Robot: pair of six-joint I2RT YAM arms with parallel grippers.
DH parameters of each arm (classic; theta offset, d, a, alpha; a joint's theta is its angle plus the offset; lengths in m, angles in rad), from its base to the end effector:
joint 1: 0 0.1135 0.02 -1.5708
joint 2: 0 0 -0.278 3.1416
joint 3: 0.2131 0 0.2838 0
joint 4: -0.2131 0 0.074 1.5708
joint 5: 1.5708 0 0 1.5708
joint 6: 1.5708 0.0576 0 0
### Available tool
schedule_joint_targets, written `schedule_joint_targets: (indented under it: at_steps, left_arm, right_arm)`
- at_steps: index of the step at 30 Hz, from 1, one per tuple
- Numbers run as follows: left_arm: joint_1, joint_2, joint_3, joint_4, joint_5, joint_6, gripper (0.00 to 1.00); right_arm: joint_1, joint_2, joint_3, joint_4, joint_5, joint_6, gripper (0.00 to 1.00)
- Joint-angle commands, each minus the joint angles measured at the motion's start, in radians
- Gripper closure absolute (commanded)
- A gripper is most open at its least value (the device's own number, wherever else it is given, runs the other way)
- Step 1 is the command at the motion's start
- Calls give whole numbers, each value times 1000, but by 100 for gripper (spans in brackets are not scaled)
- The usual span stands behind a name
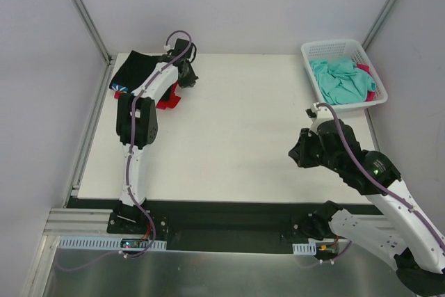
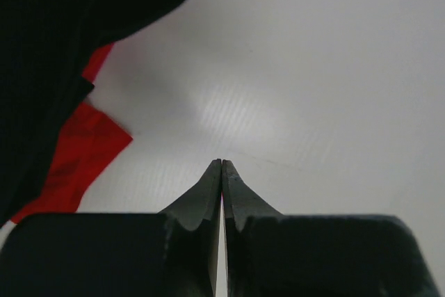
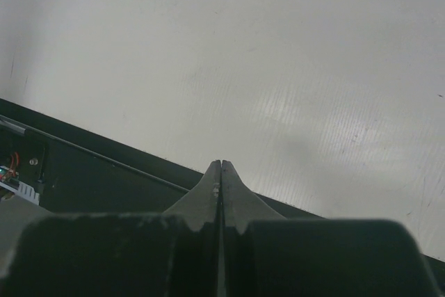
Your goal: Fold and stack the t-shirts
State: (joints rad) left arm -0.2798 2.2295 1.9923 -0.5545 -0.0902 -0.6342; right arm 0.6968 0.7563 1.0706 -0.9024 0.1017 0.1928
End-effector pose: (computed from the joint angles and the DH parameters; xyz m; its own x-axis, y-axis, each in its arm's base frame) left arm 0.5456 -0.1514 0.2330 -0.6778 -0.4192 -0.6040 -0.2327 0.9016 -0.3647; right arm 0.1359 0.1061 0.3743 -0.5275 -0.1929 -0.8274 -0.4815 0.8702 0.1041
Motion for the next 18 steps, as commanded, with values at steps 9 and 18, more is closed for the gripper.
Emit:
schedule_joint_targets:
  at_steps: [9,18]
  left_arm:
    - [83,145,192,-56,-75,64,100]
    - [171,225,260,-55,-74,47,100]
  right_arm:
    - [-5,-15,31,-67,53,-23,99]
    - [-5,-18,26,-81,67,-24,99]
